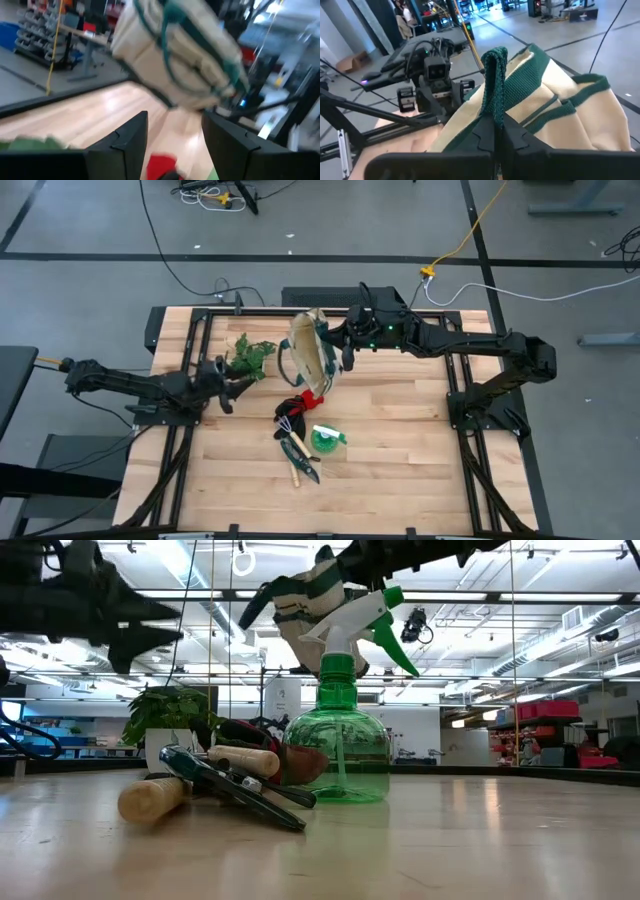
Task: Pick & Place Garden tools in Gardening bag
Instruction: Prepare the white gardening bag on the table
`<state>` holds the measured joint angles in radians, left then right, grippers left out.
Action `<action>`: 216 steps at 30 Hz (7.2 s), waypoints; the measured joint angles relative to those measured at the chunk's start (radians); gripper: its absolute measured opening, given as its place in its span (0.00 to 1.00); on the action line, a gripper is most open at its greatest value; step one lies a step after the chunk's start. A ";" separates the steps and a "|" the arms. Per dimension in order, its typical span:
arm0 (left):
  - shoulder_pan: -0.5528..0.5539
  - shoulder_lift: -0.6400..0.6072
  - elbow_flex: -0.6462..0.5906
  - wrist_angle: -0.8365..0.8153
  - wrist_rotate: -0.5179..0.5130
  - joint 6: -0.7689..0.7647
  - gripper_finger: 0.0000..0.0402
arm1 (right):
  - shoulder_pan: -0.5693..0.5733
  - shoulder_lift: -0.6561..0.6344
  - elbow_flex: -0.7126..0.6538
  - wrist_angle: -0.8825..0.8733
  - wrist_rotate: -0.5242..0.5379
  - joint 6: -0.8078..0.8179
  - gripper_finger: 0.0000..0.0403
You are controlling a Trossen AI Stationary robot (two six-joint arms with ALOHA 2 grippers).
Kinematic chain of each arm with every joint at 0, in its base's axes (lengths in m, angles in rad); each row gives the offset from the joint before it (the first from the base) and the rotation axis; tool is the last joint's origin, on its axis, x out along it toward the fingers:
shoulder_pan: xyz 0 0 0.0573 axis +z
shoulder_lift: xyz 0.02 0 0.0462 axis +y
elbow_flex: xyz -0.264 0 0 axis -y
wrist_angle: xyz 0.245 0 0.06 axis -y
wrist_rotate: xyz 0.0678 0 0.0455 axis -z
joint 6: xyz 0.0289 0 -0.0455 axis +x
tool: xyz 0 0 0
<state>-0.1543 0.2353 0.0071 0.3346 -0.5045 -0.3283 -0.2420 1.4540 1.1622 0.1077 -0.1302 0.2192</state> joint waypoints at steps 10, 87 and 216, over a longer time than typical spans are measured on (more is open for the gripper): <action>0.000 0.000 0.000 0.167 0.003 -0.006 0.48 | 0.013 0.000 0.000 0.057 -0.022 0.000 0.00; 0.167 0.805 0.245 0.619 0.214 -0.155 0.03 | 0.024 -0.001 0.001 0.098 -0.098 -0.019 0.00; 0.565 0.805 0.245 0.402 0.382 -0.291 0.02 | -0.171 -0.004 0.000 -0.576 0.347 0.008 0.00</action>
<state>0.4107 1.0401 0.2516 0.7370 -0.1229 -0.6192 -0.4131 1.4502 1.1618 -0.4686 0.2165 0.2270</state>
